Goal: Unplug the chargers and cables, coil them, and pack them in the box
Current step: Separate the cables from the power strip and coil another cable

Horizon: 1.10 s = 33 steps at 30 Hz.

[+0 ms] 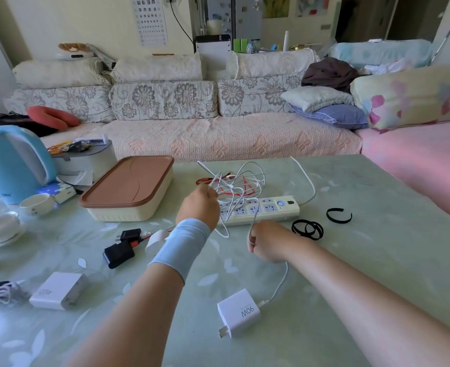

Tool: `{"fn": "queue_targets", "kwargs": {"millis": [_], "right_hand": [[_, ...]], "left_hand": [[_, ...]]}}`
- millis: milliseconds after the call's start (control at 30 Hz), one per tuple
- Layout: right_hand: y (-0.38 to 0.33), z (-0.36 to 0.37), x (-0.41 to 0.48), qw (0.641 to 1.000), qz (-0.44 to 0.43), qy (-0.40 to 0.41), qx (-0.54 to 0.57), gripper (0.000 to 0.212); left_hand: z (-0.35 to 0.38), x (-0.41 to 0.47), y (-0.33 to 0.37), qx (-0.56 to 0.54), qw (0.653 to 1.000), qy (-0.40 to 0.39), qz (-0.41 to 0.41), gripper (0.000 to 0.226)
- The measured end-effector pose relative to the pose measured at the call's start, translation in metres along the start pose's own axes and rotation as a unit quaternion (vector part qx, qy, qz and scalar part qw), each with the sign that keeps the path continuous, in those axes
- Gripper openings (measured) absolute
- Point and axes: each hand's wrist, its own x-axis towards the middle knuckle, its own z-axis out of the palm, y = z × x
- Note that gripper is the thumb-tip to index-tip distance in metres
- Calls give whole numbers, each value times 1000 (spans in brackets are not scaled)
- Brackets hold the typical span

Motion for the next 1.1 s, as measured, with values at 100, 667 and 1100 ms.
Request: {"fn": "queue_targets", "kwargs": {"millis": [100, 667, 1100], "right_hand": [[-3, -8, -7, 998, 25, 27, 44, 36], [-16, -26, -44, 993, -116, 2, -12, 26], [16, -29, -27, 948, -84, 262, 159, 61]], "left_hand": [[-6, -2, -11, 52, 998, 40, -10, 27], [-7, -22, 27, -574, 740, -282, -211, 32], [-44, -36, 16, -280, 844, -455, -50, 36]]}}
